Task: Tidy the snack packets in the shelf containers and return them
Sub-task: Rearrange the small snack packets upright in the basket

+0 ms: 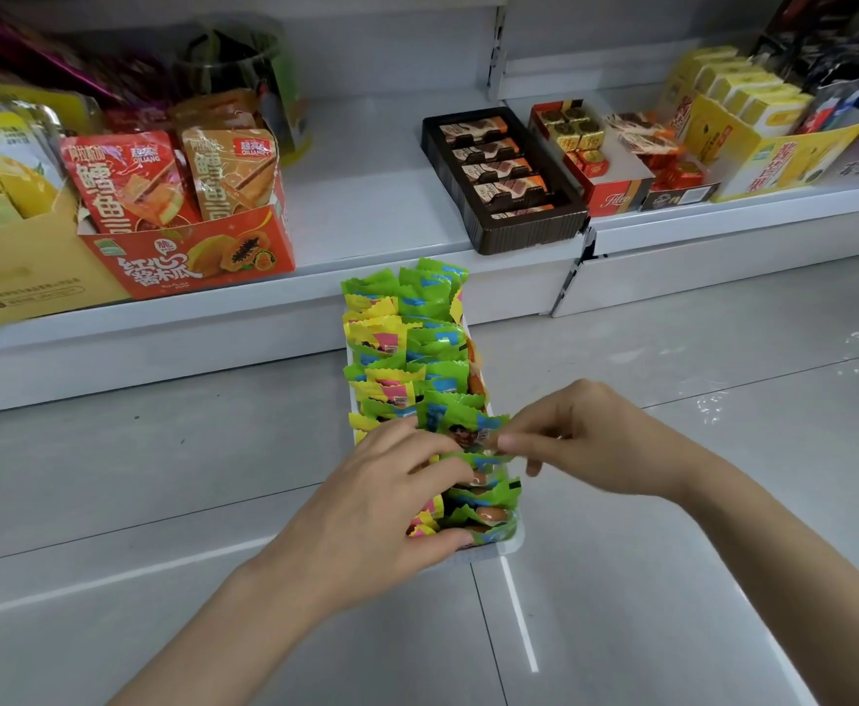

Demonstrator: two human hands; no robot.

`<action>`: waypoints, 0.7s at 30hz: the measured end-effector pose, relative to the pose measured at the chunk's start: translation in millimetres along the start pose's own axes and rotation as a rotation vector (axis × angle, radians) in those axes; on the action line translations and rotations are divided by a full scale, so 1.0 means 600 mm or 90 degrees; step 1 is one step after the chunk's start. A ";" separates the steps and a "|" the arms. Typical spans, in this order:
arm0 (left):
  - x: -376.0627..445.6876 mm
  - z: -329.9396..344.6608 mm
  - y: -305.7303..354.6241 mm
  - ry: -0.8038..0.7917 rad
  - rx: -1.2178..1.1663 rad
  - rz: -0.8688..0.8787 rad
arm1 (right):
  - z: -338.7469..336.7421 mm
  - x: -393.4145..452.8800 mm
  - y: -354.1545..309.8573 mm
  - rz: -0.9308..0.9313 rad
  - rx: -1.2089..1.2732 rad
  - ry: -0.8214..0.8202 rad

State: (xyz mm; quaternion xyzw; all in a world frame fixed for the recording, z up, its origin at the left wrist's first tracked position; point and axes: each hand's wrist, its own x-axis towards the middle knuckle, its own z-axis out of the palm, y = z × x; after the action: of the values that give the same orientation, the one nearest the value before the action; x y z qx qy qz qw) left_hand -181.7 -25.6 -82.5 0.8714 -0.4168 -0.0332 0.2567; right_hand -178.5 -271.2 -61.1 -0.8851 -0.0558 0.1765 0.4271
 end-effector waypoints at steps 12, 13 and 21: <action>0.000 0.004 -0.004 0.023 -0.041 0.011 | 0.041 0.024 0.023 -0.009 0.008 0.148; 0.000 0.004 -0.005 0.023 -0.044 0.013 | 0.043 0.026 0.025 -0.019 0.004 0.153; 0.000 -0.002 -0.003 0.003 -0.043 0.002 | -0.005 0.010 -0.004 -0.133 0.079 0.175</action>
State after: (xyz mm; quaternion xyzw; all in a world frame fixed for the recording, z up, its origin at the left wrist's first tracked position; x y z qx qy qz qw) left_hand -180.0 -24.4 -82.0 0.8615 -0.4164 -0.0449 0.2872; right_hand -171.8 -270.4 -59.4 -0.8620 -0.0772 0.0116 0.5008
